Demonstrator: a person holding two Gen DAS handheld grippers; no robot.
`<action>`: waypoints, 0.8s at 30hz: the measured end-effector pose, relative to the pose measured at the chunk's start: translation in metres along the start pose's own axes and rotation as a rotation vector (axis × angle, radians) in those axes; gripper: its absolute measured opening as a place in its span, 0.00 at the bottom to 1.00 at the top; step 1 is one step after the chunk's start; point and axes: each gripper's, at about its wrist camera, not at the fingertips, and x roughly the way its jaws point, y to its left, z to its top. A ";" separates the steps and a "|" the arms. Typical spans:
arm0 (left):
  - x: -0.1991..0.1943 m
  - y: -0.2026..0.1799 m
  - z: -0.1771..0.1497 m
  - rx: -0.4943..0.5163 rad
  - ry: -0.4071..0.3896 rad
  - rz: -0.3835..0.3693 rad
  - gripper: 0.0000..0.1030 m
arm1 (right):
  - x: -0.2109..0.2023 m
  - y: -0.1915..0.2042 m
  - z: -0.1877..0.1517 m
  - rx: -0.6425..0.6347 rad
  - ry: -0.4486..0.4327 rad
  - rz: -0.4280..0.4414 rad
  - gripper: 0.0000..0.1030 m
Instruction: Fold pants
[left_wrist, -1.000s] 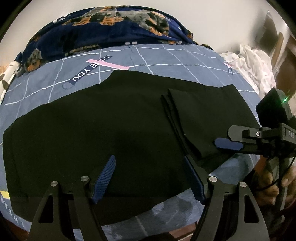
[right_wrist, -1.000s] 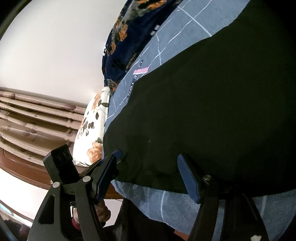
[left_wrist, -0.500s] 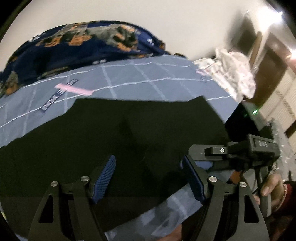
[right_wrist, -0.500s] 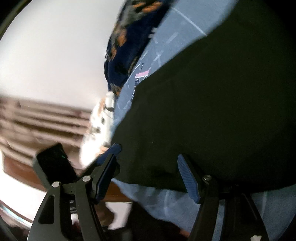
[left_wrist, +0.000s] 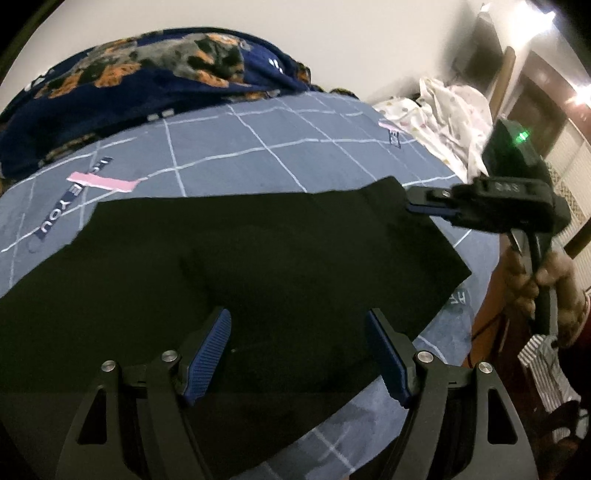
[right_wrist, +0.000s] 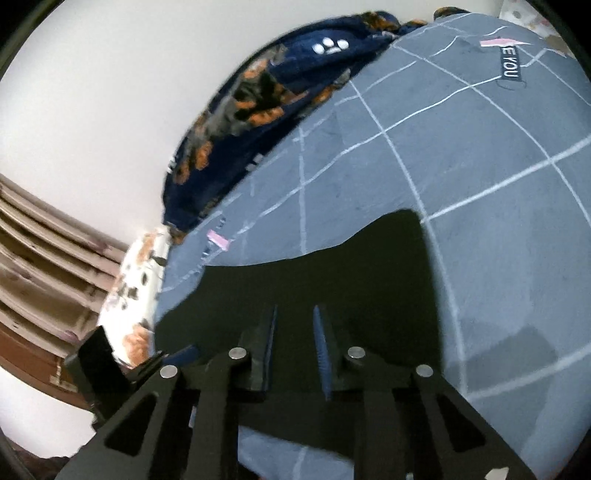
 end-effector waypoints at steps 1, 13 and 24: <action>0.005 0.000 0.000 -0.004 0.010 -0.004 0.73 | 0.004 -0.003 0.004 -0.010 0.005 -0.012 0.18; 0.027 -0.006 -0.002 0.024 0.046 0.013 0.73 | 0.011 -0.073 0.016 0.178 -0.027 0.044 0.00; 0.028 -0.006 0.000 0.022 0.053 0.011 0.73 | 0.004 -0.096 0.021 0.303 -0.092 0.128 0.00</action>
